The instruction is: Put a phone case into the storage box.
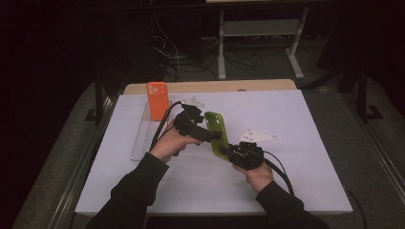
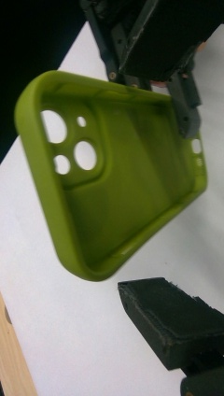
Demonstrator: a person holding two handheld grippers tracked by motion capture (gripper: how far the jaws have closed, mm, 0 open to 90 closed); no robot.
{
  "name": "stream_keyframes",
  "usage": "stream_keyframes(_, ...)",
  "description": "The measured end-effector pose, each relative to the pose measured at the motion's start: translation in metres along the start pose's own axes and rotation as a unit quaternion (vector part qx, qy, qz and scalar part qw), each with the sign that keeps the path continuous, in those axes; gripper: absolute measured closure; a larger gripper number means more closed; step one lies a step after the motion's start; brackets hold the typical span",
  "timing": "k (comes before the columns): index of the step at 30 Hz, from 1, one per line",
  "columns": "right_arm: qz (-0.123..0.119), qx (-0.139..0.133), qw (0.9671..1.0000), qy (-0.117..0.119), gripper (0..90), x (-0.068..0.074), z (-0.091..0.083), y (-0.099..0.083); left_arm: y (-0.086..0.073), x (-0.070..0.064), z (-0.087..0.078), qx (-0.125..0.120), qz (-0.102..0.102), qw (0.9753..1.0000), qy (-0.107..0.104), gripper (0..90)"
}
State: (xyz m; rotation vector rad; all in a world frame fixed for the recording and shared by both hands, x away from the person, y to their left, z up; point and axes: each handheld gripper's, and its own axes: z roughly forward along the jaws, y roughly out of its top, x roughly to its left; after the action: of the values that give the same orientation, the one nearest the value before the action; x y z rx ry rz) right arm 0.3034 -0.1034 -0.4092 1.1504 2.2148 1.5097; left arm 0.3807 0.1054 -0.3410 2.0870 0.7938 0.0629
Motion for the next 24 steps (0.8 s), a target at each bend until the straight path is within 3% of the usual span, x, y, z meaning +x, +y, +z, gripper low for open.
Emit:
stream_keyframes(14,-0.005,-0.005,0.9999,0.008,75.9,0.003,0.000,0.001,0.003,-0.002,0.011,-0.015,-0.012,0.9998,-0.003,0.0)
stream_keyframes(24,-0.009,-0.001,1.0000,0.004,76.0,0.002,0.001,0.000,0.004,-0.003,0.011,-0.023,-0.023,0.9994,-0.009,7.1)
